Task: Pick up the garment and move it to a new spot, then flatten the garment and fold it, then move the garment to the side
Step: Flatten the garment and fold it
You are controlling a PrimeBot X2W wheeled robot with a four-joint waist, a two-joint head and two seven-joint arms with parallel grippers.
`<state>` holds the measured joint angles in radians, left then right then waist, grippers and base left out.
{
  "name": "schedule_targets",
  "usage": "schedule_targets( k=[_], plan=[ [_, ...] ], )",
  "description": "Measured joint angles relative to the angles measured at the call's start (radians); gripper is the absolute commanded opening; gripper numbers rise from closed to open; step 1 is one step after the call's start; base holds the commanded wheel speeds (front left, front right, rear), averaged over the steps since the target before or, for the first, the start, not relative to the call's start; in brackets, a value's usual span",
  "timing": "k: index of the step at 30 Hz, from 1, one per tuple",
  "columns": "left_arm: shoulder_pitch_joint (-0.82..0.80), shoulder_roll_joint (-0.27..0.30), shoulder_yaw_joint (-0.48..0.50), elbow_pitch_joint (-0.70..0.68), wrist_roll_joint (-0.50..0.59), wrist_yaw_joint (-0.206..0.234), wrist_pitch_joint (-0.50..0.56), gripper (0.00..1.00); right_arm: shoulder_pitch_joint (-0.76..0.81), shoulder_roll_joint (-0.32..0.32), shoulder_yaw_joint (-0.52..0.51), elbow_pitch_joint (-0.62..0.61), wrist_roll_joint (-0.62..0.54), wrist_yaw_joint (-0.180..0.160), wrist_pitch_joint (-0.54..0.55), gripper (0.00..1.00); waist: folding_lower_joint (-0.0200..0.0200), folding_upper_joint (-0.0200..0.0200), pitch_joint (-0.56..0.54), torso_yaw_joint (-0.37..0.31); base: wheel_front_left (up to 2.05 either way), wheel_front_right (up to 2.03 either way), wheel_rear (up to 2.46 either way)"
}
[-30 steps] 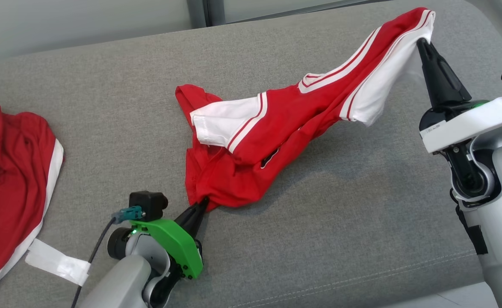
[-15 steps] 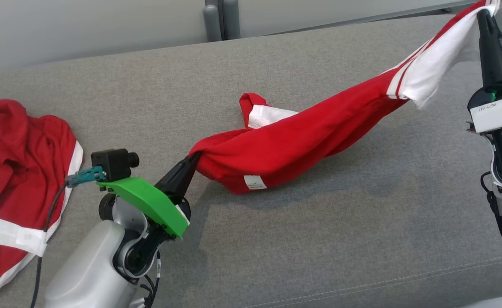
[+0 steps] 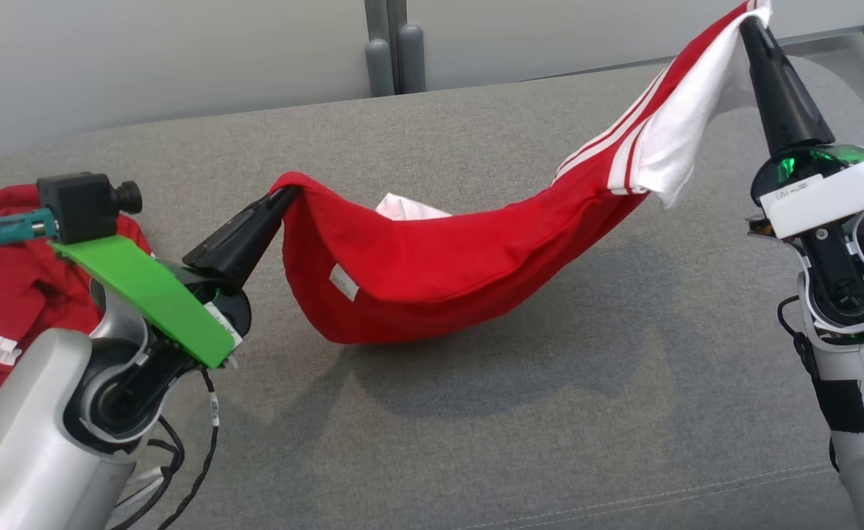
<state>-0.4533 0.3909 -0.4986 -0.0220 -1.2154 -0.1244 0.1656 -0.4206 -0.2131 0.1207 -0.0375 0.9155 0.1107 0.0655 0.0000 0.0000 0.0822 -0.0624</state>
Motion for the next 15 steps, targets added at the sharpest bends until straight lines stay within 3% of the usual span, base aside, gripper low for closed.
schedule_targets(
  k=[3,8,15],
  plan=[
    [0.000,0.029,0.017,-0.022,-0.079,0.014,0.076,0.00,0.005,0.002,0.017,0.001,-0.001,-0.028,0.031,0.00,0.0000,0.0000,0.009,-0.003,0.00,0.00,0.00],
    [0.008,0.059,0.022,0.049,-0.169,0.094,0.191,0.00,0.037,0.017,0.051,0.095,-0.026,-0.091,0.072,0.00,0.0000,0.0000,0.039,-0.009,0.00,0.00,0.00],
    [-0.001,0.053,0.019,0.171,-0.168,0.170,0.229,0.00,0.050,0.091,0.071,0.212,-0.075,-0.158,0.042,0.00,0.0000,0.0000,0.105,-0.027,0.00,0.00,0.00]
  ],
)
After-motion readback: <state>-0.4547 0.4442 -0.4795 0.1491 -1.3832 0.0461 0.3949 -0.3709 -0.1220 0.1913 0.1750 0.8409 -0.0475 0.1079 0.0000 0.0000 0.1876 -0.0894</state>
